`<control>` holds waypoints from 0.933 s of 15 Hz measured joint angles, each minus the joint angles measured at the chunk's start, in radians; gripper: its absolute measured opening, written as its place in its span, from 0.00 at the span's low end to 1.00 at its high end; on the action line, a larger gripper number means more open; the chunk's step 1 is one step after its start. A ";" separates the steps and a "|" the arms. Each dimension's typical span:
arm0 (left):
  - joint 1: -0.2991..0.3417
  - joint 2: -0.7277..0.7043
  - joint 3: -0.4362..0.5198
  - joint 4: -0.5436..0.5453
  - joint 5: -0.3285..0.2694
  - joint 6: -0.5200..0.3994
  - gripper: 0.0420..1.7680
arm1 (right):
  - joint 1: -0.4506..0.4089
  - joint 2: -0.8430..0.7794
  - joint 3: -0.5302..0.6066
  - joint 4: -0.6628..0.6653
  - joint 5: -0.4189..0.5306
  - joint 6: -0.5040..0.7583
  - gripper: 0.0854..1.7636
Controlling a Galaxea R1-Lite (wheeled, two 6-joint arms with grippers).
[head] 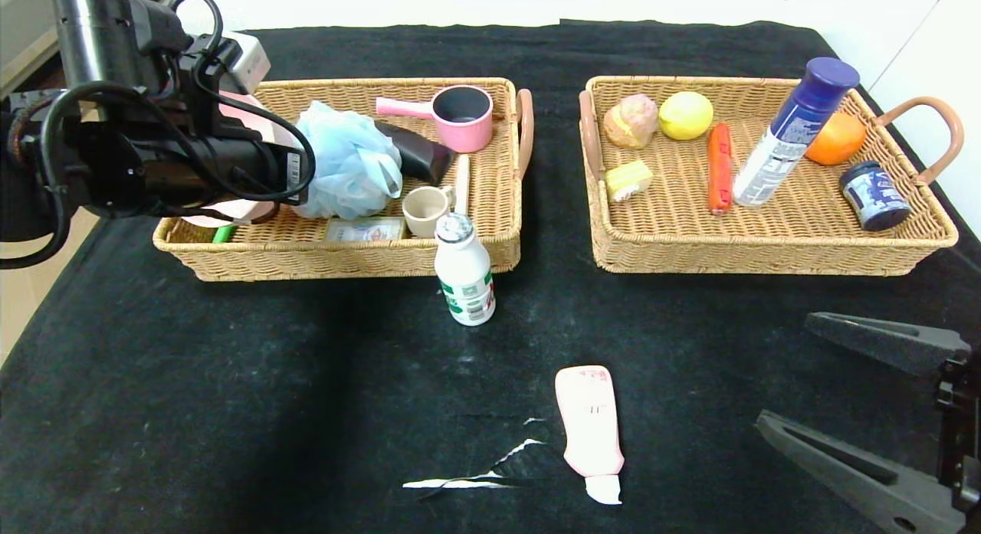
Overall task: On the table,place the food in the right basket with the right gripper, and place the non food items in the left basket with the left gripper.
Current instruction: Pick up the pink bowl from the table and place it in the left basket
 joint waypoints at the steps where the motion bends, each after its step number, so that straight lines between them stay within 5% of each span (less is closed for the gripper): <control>1: 0.004 0.009 0.000 -0.001 -0.004 -0.001 0.07 | 0.000 0.000 0.000 0.000 0.000 0.000 0.97; 6: 0.006 0.024 0.000 -0.002 -0.012 -0.003 0.07 | 0.000 0.000 -0.001 0.002 0.000 0.000 0.97; 10: 0.004 0.025 0.002 -0.001 -0.011 -0.006 0.44 | 0.000 0.000 -0.001 0.002 0.000 0.001 0.97; 14: -0.001 0.020 0.006 0.003 -0.009 -0.006 0.65 | 0.000 0.001 -0.001 0.003 0.000 0.001 0.97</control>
